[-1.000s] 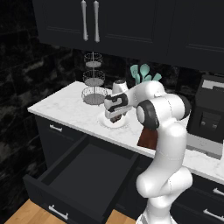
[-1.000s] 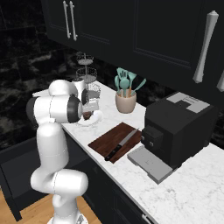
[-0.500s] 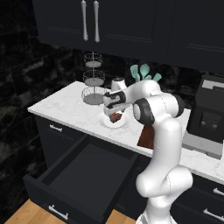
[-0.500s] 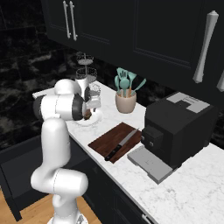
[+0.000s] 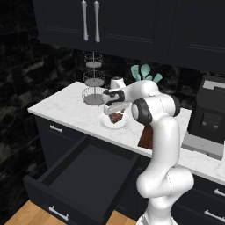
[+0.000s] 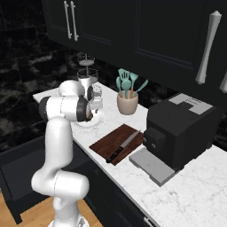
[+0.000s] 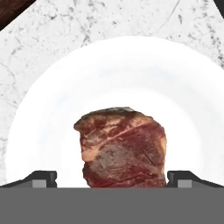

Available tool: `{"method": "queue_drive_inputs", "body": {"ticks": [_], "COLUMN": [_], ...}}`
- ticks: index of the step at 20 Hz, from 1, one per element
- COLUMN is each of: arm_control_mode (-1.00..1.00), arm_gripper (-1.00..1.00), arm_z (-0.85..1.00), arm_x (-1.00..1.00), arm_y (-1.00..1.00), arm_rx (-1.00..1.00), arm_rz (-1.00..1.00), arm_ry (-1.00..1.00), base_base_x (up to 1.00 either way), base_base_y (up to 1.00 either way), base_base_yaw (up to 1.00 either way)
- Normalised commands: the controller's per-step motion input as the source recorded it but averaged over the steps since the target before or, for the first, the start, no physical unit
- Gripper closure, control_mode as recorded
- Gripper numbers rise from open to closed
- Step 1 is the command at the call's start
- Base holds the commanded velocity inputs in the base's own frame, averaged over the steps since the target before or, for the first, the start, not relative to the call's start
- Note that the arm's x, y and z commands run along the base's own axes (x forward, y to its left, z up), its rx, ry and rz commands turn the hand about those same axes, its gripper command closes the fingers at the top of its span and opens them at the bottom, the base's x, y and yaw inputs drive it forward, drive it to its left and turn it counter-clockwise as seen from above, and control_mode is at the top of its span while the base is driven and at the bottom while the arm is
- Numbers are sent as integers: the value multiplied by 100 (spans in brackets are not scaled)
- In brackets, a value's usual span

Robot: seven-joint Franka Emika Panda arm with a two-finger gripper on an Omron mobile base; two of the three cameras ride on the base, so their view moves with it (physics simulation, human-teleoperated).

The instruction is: Pick up the knife from the drawer and place it on the cutting board. Then place the meat from the plate to the cutting board.

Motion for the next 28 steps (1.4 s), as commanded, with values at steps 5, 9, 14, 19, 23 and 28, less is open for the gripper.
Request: {"method": "queue_drive_inputs", "body": {"ticks": [5, 9, 14, 19, 23, 28], "arm_control_mode": [-100, -100, -100, -100, -100, -100], "arm_gripper": [-100, -100, -100, -100, 100, 100], "arm_z": [-20, -21, -16, -9, -3, -2], "arm_x": [-3, -23, -38, -12, 0, -3], "arm_y": [0, -1, -3, 0, 0, 0], "arm_rx": [0, 0, 0, 0, 0, 0], "arm_rz": [0, 0, 0, 0, 0, 0], "arm_ry": [7, 3, 0, 0, 0, 0], "base_base_x": [0, 0, 0, 0, 0, 0], "base_base_y": [0, 0, 0, 0, 0, 0], "base_base_yaw": [0, 0, 0, 0, 0, 0]}}
